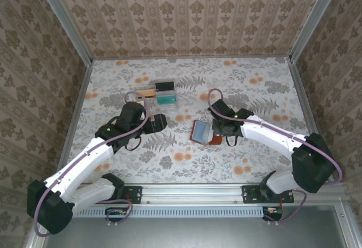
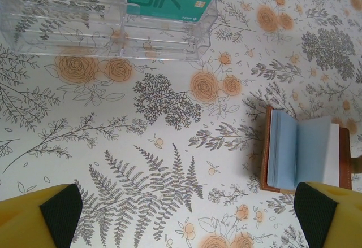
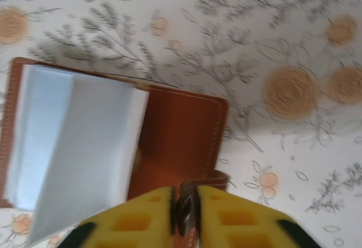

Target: Take the credit cards out of the card holder

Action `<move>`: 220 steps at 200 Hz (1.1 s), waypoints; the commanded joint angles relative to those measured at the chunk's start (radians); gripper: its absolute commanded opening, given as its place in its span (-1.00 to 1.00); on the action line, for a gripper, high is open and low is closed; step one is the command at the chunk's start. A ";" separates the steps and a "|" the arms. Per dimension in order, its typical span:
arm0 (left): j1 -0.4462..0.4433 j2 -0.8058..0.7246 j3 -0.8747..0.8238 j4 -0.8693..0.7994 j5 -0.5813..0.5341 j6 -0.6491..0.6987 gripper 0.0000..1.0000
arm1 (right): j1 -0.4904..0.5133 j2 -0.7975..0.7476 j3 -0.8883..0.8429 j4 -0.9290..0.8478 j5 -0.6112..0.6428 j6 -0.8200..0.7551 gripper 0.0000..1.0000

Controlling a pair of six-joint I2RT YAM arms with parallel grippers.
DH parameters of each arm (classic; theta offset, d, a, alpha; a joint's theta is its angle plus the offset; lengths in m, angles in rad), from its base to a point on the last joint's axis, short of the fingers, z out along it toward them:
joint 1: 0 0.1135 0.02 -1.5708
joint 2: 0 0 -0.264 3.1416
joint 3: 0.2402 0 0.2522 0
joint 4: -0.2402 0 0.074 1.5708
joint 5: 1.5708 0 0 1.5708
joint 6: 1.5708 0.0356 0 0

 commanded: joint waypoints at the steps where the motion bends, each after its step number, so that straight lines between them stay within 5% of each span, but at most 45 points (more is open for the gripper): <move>1: -0.007 0.015 0.025 0.008 0.017 0.005 1.00 | -0.009 -0.048 -0.046 0.036 -0.044 -0.014 -0.25; 64: -0.036 0.096 0.041 0.051 0.073 -0.008 0.85 | -0.091 -0.023 -0.160 0.238 -0.225 0.061 -0.20; 91: -0.048 0.179 0.060 0.074 0.124 -0.027 0.61 | -0.109 -0.023 -0.190 0.324 -0.276 0.066 -0.61; 116: -0.061 0.265 0.072 0.142 0.207 -0.037 0.15 | -0.113 0.037 -0.172 0.344 -0.282 0.010 -1.00; 175: -0.089 0.449 0.110 0.240 0.303 -0.051 -0.27 | -0.120 0.180 -0.085 0.383 -0.382 -0.102 -1.00; 220: -0.094 0.556 0.129 0.253 0.285 -0.033 -0.34 | -0.119 0.222 -0.057 0.398 -0.407 -0.121 -1.00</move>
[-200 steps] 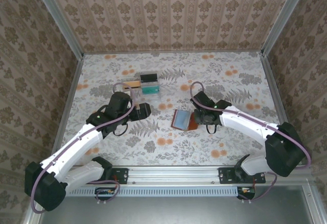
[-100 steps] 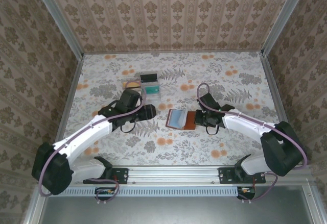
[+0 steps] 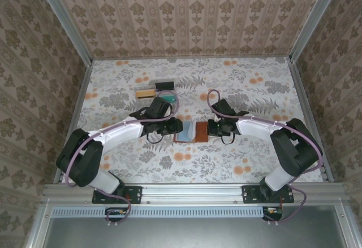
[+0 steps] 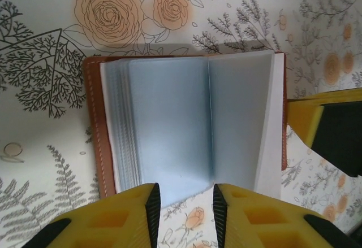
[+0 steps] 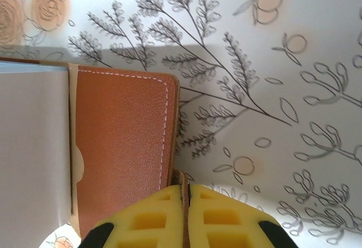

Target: Take the credit cards out of the card holder

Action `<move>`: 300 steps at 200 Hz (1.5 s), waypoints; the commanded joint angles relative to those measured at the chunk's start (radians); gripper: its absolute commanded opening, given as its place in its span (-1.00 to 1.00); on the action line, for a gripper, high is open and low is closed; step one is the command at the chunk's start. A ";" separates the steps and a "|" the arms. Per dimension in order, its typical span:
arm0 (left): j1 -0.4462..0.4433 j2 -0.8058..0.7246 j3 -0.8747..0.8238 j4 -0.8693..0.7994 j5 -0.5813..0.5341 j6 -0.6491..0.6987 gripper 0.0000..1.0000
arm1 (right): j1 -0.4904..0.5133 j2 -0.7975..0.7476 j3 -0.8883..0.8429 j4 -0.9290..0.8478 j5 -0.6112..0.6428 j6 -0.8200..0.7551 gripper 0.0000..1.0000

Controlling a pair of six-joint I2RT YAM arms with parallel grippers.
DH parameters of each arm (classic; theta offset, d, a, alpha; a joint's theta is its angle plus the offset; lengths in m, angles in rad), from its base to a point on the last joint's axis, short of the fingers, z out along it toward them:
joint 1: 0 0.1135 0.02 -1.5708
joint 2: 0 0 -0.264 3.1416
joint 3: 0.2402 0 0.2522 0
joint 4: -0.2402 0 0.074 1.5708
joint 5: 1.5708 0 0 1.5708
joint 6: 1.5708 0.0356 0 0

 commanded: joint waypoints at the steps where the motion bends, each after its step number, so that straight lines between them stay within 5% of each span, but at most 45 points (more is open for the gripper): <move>1: -0.006 0.039 0.030 0.021 0.010 0.018 -0.34 | -0.003 0.027 0.033 0.009 -0.033 -0.035 -1.00; 110: -0.125 0.322 0.239 0.032 0.070 0.065 -0.44 | -0.002 0.033 0.036 0.005 -0.046 -0.032 -1.00; 200: -0.027 0.067 0.094 -0.030 -0.041 0.059 -0.20 | -0.002 0.035 0.050 -0.006 -0.043 -0.038 -1.00; 300: 0.000 0.117 0.015 0.019 -0.025 0.039 -0.13 | 0.002 0.046 0.058 -0.004 -0.053 -0.036 -1.00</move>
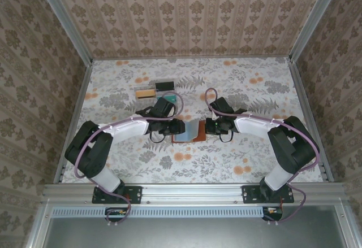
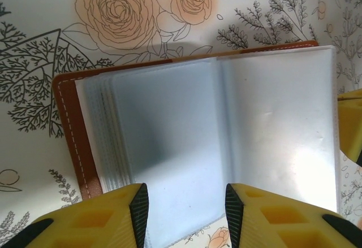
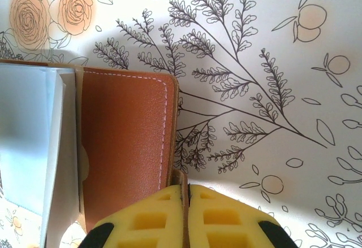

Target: Take the credit cards out of the card holder

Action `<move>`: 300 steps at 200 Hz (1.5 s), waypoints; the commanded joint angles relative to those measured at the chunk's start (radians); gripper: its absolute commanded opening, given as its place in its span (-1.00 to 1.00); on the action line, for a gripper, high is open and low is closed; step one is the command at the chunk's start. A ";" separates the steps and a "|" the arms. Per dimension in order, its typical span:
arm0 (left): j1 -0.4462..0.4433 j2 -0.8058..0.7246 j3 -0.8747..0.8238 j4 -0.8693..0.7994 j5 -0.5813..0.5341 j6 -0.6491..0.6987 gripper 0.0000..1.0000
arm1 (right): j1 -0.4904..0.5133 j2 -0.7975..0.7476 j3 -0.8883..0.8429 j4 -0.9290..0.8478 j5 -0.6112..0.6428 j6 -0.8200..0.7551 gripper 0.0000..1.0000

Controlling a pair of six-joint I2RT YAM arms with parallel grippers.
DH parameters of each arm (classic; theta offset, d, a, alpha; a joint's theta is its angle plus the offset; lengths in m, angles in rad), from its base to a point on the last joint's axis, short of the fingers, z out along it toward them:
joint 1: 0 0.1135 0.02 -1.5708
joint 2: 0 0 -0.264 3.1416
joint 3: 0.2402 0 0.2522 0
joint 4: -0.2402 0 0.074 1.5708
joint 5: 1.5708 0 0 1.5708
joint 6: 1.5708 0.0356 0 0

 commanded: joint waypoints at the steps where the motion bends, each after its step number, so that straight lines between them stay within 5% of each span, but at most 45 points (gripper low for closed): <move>1: 0.003 0.024 -0.010 0.011 -0.010 -0.009 -0.13 | 0.001 0.013 0.025 -0.011 -0.014 -0.013 -1.00; 74: 0.002 0.026 -0.018 -0.010 -0.044 -0.008 -0.13 | 0.004 0.020 0.022 -0.004 -0.010 -0.012 -1.00; 171: -0.008 0.067 -0.036 0.104 0.066 -0.021 -0.11 | 0.007 0.026 0.025 0.000 -0.011 -0.007 -1.00; 265: -0.026 0.036 -0.044 0.139 0.094 -0.003 0.80 | 0.009 0.022 0.015 0.001 -0.006 -0.003 -1.00; 300: -0.027 0.011 -0.060 0.170 0.105 -0.003 0.93 | 0.008 0.022 0.017 0.004 -0.003 0.003 -1.00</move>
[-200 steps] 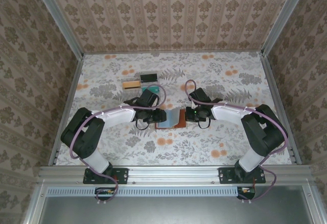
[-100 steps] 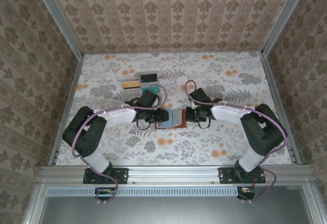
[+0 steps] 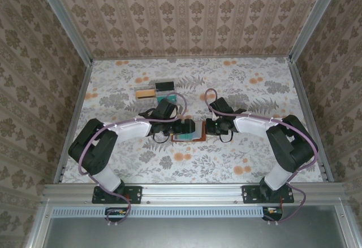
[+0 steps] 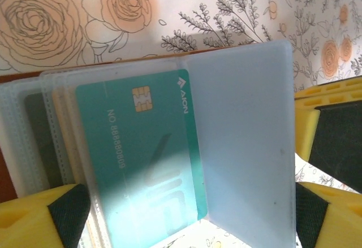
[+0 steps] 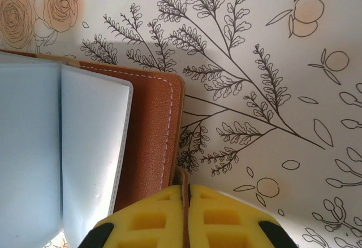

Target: Take the credit cards out of the card holder

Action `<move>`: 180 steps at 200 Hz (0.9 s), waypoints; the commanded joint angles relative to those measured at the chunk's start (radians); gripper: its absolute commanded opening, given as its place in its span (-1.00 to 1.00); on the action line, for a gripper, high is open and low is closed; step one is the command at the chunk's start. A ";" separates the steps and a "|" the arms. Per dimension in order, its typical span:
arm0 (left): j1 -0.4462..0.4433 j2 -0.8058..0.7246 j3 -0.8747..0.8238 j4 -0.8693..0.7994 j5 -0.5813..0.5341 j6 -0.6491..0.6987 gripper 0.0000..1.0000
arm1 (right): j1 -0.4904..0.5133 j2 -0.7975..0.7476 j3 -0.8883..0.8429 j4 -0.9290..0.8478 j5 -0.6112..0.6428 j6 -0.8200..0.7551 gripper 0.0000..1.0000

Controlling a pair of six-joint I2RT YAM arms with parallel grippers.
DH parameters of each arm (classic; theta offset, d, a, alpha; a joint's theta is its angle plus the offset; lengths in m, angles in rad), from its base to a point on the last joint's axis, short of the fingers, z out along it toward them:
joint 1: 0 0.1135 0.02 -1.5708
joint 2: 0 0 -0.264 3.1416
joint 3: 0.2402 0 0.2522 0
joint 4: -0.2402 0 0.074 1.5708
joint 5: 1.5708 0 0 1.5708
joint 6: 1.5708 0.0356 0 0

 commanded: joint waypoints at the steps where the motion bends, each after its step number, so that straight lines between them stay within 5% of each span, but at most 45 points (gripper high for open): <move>1: -0.007 -0.023 -0.028 0.006 0.021 0.007 0.93 | 0.009 0.005 0.016 0.003 -0.001 0.002 -1.00; 84: -0.007 -0.036 -0.054 0.063 0.065 0.005 1.00 | 0.008 -0.002 0.011 -0.003 0.007 0.002 -0.89; 138: 0.007 -0.051 -0.056 0.055 0.053 0.008 1.00 | -0.001 -0.053 0.027 -0.055 0.060 -0.006 -0.36; 180: 0.037 -0.087 -0.050 -0.018 0.017 0.027 0.96 | -0.001 -0.157 0.058 -0.111 0.120 0.018 -0.29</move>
